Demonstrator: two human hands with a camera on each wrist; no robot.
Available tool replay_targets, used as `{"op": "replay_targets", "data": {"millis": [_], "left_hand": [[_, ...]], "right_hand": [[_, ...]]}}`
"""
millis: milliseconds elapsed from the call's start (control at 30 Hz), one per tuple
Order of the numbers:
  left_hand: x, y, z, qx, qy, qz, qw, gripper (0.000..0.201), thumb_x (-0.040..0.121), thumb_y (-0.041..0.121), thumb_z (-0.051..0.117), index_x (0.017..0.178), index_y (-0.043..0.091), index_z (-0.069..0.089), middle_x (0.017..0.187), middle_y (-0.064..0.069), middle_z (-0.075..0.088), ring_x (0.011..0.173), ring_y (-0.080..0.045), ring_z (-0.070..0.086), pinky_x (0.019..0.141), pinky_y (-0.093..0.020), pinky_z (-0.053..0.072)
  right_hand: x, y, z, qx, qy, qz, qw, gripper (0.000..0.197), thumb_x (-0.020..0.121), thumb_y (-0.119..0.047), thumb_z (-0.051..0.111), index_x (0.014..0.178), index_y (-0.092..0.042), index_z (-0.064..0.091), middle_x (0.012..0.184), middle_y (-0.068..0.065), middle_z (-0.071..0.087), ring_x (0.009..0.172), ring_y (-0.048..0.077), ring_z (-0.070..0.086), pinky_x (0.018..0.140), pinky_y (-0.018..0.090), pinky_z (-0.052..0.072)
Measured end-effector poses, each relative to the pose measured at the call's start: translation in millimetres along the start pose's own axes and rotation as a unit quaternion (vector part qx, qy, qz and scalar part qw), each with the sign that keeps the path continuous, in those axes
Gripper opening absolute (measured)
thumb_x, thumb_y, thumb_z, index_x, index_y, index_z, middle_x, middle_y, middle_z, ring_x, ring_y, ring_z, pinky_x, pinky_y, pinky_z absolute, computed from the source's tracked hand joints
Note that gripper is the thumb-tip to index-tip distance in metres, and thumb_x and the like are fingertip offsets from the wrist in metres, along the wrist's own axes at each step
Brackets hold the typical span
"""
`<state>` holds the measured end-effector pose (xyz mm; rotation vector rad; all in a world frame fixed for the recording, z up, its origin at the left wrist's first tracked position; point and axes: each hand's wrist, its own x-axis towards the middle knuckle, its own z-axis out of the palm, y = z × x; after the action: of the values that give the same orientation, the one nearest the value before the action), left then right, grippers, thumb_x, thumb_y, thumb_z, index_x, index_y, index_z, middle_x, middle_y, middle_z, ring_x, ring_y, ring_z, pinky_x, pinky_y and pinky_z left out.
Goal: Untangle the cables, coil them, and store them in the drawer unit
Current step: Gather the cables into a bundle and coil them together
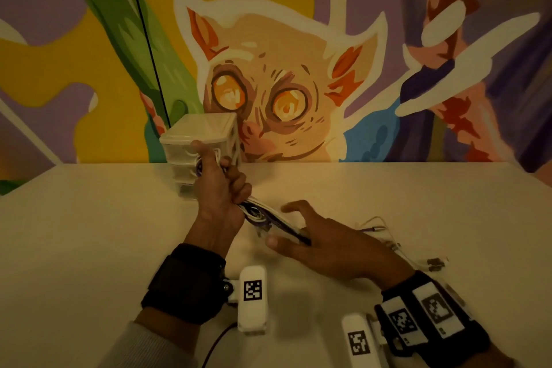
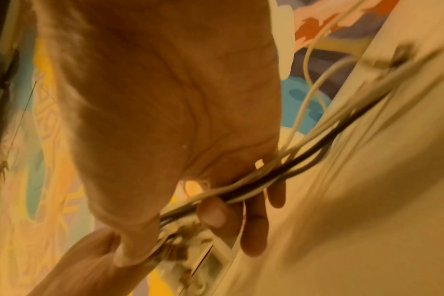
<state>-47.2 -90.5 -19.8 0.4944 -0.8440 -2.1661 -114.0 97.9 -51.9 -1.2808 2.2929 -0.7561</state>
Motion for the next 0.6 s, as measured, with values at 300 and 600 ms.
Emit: {"op": "replay_targets", "data": {"millis": [300, 600], "left_hand": [[-1.7, 15.5, -11.0, -0.051, 0.086, 0.083, 0.991, 0.073, 0.093, 0.088, 0.032, 0.07, 0.02, 0.042, 0.05, 0.006, 0.026, 0.041, -0.012, 0.019, 0.038, -0.019, 0.017], [-4.5, 9.5, 1.3, -0.013, 0.062, 0.084, 0.994, 0.077, 0.092, 0.091, 0.023, 0.077, 0.018, 0.047, 0.054, 0.004, 0.033, 0.043, -0.012, 0.024, 0.04, -0.023, 0.019]], "right_hand": [[5.0, 7.0, -13.9, -0.108, 0.11, -0.098, 0.983, 0.042, 0.106, -0.06, 0.028, 0.101, -0.03, 0.057, 0.077, -0.012, 0.064, 0.066, 0.012, 0.061, 0.066, 0.029, 0.051], [-7.8, 1.0, -22.2, -0.282, 0.103, -0.054, 0.952, 0.057, 0.096, -0.072, 0.015, 0.1, -0.035, 0.059, 0.08, -0.013, 0.062, 0.078, 0.013, 0.062, 0.077, 0.038, 0.055]]}}
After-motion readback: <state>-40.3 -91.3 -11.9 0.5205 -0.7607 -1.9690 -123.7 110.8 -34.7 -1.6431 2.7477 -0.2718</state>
